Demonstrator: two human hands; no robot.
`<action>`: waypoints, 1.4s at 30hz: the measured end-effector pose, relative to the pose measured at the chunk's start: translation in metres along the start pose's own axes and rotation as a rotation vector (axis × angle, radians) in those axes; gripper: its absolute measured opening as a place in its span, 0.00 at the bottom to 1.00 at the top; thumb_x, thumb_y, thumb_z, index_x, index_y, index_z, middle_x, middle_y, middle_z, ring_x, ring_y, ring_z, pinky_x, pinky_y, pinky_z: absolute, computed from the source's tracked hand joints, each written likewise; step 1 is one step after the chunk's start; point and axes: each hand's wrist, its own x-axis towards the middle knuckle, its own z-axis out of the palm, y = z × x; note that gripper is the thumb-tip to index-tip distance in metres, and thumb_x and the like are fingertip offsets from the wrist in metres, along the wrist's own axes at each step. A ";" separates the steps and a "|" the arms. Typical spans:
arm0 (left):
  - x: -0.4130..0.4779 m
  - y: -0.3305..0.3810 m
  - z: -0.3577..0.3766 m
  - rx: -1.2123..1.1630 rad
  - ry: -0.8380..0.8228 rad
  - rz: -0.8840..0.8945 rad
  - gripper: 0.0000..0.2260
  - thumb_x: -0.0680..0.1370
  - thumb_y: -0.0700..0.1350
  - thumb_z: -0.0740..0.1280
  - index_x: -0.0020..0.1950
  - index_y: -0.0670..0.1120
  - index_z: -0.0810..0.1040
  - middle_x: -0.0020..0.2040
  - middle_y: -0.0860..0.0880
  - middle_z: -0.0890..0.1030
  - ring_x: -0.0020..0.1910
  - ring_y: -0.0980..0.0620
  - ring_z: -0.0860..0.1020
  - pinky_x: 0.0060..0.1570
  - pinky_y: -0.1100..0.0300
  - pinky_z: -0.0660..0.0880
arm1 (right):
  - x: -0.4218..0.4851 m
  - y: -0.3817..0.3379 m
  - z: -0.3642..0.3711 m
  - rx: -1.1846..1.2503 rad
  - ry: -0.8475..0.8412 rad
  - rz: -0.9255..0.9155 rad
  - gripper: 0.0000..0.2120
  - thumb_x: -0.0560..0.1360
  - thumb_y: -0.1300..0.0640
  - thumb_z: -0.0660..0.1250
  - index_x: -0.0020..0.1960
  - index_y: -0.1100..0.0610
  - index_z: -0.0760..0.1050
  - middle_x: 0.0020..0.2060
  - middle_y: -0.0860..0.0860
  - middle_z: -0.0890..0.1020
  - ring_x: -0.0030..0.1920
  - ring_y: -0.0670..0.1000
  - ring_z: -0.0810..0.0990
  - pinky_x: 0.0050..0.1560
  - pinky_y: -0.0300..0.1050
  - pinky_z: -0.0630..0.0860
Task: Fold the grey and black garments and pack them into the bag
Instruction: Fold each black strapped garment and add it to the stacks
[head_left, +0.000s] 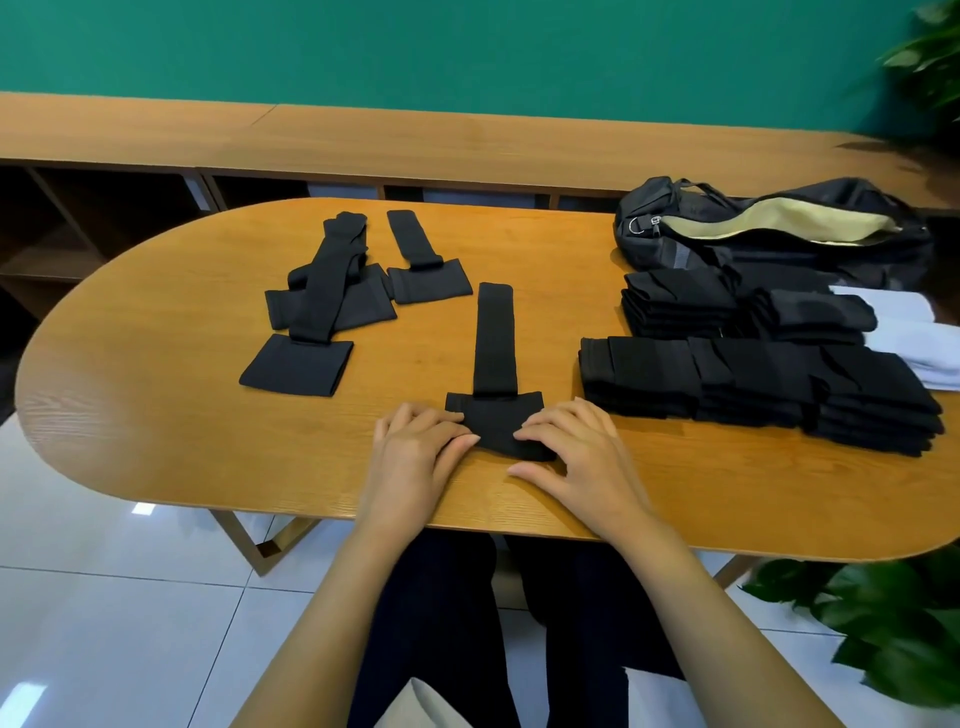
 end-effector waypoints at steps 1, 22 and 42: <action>0.000 0.000 0.000 -0.003 0.002 -0.001 0.19 0.79 0.58 0.57 0.51 0.50 0.84 0.52 0.54 0.82 0.55 0.54 0.73 0.55 0.58 0.61 | 0.000 0.000 0.000 -0.006 0.002 -0.004 0.19 0.74 0.38 0.63 0.57 0.48 0.79 0.54 0.42 0.78 0.61 0.43 0.71 0.71 0.44 0.56; 0.001 0.002 -0.003 0.014 -0.078 0.051 0.22 0.74 0.65 0.60 0.55 0.52 0.84 0.59 0.57 0.81 0.63 0.56 0.71 0.62 0.59 0.56 | 0.001 -0.003 0.000 0.050 0.040 0.044 0.20 0.79 0.38 0.55 0.52 0.48 0.80 0.51 0.41 0.80 0.58 0.41 0.72 0.70 0.44 0.60; 0.000 0.002 -0.005 -0.108 0.006 0.013 0.21 0.71 0.66 0.65 0.51 0.52 0.84 0.52 0.60 0.82 0.60 0.58 0.72 0.61 0.55 0.60 | 0.001 -0.006 -0.005 0.108 0.131 0.038 0.10 0.78 0.50 0.62 0.49 0.53 0.81 0.46 0.45 0.80 0.53 0.37 0.68 0.66 0.49 0.65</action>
